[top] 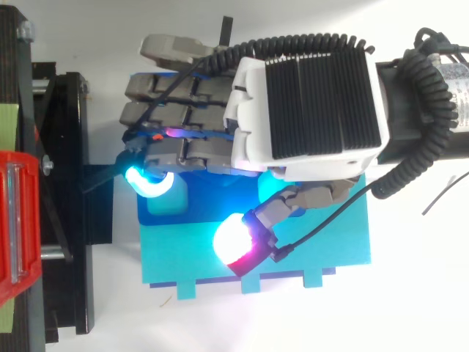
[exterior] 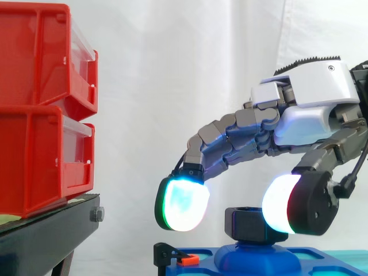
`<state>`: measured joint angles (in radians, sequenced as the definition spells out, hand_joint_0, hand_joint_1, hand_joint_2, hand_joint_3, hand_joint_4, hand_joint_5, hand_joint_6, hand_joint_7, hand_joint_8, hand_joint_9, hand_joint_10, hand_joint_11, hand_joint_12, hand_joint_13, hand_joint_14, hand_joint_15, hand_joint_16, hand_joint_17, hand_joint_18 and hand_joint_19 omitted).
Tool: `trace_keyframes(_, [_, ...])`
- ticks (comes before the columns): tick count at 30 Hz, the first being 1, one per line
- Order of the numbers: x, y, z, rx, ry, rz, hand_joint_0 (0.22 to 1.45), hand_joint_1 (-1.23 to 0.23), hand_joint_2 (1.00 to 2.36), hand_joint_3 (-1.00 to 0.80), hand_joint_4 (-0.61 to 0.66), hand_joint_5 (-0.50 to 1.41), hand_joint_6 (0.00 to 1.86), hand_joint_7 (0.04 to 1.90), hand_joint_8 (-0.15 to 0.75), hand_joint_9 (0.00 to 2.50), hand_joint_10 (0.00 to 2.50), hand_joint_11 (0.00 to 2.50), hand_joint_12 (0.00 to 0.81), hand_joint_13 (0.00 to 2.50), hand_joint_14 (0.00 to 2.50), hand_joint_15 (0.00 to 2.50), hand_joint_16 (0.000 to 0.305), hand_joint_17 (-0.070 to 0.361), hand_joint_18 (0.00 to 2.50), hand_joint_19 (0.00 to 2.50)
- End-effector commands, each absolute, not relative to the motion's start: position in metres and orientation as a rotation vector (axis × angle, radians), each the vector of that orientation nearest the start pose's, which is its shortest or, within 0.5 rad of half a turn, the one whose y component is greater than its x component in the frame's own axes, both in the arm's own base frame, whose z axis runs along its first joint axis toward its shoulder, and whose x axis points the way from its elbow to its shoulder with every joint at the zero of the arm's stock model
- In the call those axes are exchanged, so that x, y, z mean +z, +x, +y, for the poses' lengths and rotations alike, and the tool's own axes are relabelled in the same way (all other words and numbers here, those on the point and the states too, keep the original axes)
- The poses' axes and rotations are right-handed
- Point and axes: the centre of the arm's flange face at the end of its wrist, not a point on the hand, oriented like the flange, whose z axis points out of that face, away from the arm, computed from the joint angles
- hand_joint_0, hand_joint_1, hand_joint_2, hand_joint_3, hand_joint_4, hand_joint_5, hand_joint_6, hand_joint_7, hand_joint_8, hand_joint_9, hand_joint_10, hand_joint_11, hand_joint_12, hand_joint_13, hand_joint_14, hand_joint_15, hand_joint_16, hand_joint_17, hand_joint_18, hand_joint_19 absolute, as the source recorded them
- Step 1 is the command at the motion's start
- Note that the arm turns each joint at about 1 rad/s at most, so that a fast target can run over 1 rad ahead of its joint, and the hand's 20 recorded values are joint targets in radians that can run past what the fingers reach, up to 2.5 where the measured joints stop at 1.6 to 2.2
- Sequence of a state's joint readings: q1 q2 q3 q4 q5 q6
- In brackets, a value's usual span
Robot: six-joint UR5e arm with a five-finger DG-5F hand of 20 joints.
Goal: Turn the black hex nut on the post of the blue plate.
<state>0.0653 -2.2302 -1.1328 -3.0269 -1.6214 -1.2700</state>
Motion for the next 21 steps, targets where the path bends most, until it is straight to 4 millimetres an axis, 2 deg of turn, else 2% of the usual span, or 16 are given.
trace_keyframes(1, [0.301, 0.736, -0.082, 0.317, 0.162, 1.694, 0.45, -0.58, 1.00, -0.50, 0.26, -0.20, 0.50, 0.86, 0.278, 0.31, 0.00, 0.01, 0.394, 0.06, 0.00, 0.00, 0.061, 0.138, 0.00, 0.00])
trace_keyframes(6, [0.299, 0.734, -0.087, 0.314, 0.167, 1.710, 0.45, -0.48, 1.00, -0.50, 0.29, -0.18, 0.50, 0.93, 0.285, 0.31, 0.00, 0.01, 0.396, 0.06, 0.00, 0.00, 0.062, 0.139, 0.00, 0.00])
trace_keyframes(13, [0.300, 0.731, -0.095, 0.326, 0.161, 1.719, 0.45, -0.45, 1.00, -0.50, 0.29, -0.18, 0.50, 0.95, 0.288, 0.31, 0.00, 0.01, 0.395, 0.05, 0.00, 0.00, 0.062, 0.139, 0.00, 0.00])
trace_keyframes(21, [0.300, 0.727, -0.115, 0.337, 0.143, 1.716, 0.45, -0.44, 1.00, -0.50, 0.29, -0.18, 0.50, 0.95, 0.289, 0.32, 0.00, 0.01, 0.395, 0.06, 0.00, 0.00, 0.061, 0.138, 0.00, 0.00])
